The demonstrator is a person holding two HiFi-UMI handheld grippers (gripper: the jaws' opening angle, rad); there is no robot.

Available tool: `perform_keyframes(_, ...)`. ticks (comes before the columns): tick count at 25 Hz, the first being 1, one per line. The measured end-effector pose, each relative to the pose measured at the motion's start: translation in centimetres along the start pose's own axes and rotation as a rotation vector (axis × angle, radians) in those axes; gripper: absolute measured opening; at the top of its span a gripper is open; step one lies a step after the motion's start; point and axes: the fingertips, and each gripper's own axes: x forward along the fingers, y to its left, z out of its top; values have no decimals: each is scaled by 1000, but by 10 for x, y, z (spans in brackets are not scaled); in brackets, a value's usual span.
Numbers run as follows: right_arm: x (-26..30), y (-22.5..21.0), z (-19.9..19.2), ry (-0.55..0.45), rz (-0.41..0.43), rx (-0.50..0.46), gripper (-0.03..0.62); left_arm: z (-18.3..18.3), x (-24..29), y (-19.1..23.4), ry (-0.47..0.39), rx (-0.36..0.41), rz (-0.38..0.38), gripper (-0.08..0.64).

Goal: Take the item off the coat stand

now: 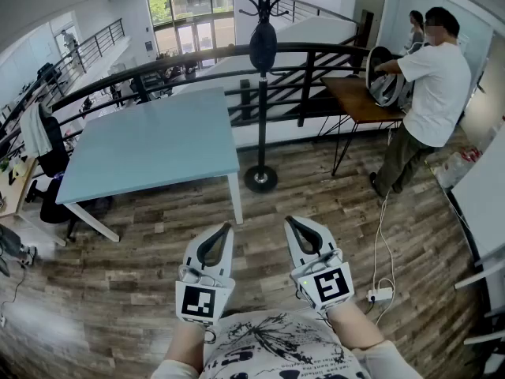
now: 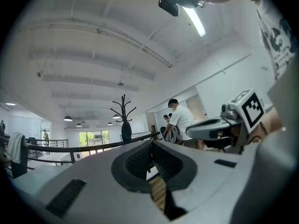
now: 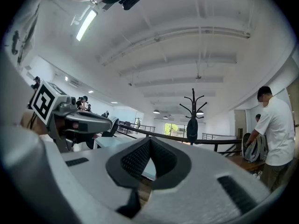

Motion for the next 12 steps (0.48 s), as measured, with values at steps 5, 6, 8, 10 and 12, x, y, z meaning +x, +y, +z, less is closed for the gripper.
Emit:
perform_keyframes(5, 6, -3, -7, 2, -1, 6, -8, -6, 7, 3, 1, -13, 1, 5)
perform_keyframes(6, 7, -4, -8, 4, -2, 7, -8, -6, 9, 3, 2, -15, 0, 5)
perform_keyframes(8, 8, -6, -12, 9, -4, 13, -8, -9, 11, 3, 6, -17, -3, 5)
perform_keyframes(10, 9, -9, -14, 4, -10, 27, -8, -12, 15, 3, 10, -16, -6, 5)
perform_keyframes(12, 10, -13, -16, -4, -17, 47, -8, -14, 19, 3, 12, -19, -10, 5)
